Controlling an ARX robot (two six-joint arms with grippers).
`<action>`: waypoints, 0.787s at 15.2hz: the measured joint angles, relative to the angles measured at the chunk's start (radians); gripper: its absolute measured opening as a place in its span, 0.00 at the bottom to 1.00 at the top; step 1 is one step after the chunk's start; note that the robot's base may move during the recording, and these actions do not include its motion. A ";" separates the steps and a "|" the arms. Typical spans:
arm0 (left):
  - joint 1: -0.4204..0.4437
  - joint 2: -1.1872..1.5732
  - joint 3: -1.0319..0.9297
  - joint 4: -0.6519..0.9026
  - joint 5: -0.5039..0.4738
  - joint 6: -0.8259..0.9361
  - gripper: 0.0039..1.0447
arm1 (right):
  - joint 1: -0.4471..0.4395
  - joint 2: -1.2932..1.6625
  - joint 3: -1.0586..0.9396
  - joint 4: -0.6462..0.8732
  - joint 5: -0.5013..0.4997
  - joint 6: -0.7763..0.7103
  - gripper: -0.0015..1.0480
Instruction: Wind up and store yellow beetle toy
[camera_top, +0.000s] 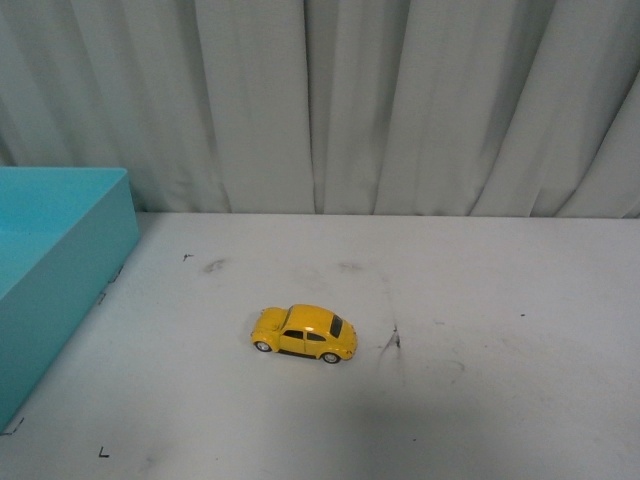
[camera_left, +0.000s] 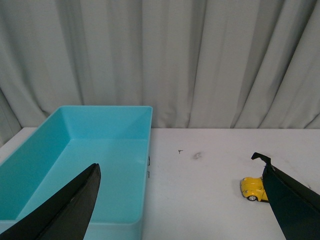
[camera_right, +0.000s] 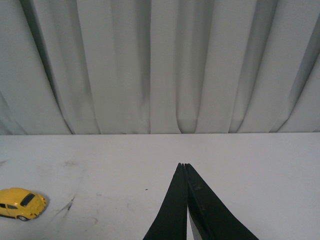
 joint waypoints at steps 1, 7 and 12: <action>0.000 0.000 0.000 0.000 0.000 0.000 0.94 | 0.000 -0.043 0.000 -0.041 0.000 0.000 0.02; 0.000 0.000 0.000 0.000 0.000 0.000 0.94 | 0.000 -0.198 0.000 -0.188 0.000 0.000 0.02; 0.000 0.000 0.000 0.000 0.000 0.000 0.94 | 0.000 -0.243 0.000 -0.233 0.000 0.000 0.02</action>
